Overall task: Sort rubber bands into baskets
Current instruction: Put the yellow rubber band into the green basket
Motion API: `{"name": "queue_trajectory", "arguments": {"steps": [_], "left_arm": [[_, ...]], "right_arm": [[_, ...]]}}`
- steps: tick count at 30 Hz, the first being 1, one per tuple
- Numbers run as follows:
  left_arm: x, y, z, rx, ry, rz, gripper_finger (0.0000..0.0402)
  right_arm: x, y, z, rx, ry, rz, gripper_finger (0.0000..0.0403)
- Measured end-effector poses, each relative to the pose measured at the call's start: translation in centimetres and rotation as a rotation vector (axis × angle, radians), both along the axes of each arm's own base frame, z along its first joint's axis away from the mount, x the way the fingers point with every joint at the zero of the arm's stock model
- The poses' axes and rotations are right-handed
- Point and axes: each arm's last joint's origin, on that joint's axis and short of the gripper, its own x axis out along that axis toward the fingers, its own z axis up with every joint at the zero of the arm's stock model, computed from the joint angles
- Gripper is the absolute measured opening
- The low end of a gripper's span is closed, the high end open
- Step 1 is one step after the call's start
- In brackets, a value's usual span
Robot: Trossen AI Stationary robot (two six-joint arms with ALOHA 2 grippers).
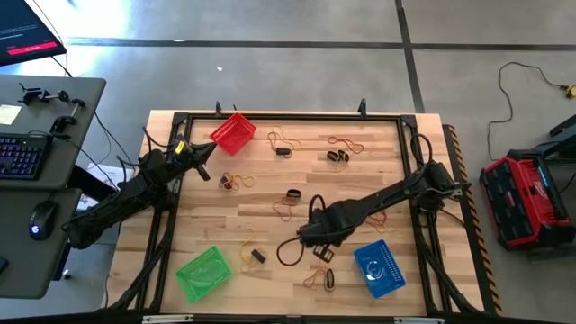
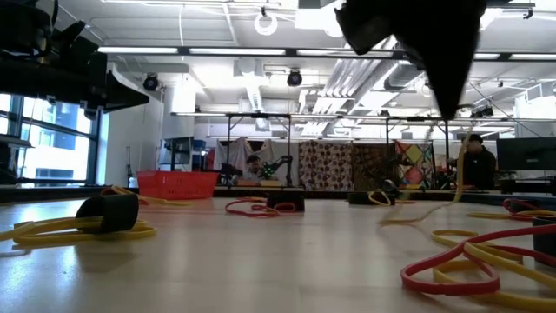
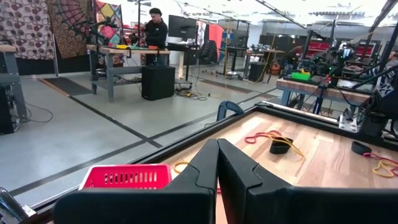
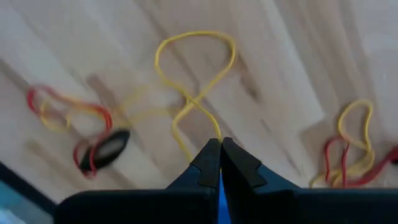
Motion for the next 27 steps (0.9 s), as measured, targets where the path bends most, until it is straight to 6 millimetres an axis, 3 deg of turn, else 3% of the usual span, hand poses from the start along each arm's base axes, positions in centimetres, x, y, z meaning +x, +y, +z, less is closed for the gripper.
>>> {"name": "queue_trajectory", "arguments": {"steps": [5, 17, 22, 27], "left_arm": [[0.0, 0.0, 0.0, 0.000, 0.000, 0.000, 0.0001], [0.0, 0.0, 0.0, 0.000, 0.000, 0.000, 0.0001], [0.0, 0.0, 0.0, -0.001, 0.001, 0.000, 0.0001], [0.0, 0.0, 0.0, -0.001, 0.001, 0.000, 0.0001]], "right_arm": [[-1.3, 0.9, 1.2, 0.017, 0.014, -0.023, 0.0000], [-7.7, 2.1, 7.9, -0.109, -0.150, -0.195, 0.0000], [-10.1, 2.4, 9.5, -0.171, -0.212, -0.240, 0.0000], [-11.3, 2.9, 10.2, -0.221, -0.293, -0.220, 0.0000]]}}
